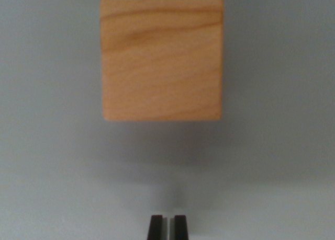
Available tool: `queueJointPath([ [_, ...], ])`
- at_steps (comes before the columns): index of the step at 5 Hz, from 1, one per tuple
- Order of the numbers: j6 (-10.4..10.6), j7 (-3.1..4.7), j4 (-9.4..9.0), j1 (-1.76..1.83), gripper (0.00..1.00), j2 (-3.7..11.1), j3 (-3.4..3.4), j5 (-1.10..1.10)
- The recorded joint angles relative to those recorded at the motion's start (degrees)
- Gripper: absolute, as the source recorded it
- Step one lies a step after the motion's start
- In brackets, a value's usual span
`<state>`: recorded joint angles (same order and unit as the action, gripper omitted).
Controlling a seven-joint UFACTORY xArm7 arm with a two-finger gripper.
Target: Push wooden cube
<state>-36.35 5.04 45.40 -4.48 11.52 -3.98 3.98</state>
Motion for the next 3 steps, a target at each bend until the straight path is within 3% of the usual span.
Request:
queueJointPath([
  [3,-0.59,-0.02,1.63,0.03,1.0,1.05,0.06,-0.1],
])
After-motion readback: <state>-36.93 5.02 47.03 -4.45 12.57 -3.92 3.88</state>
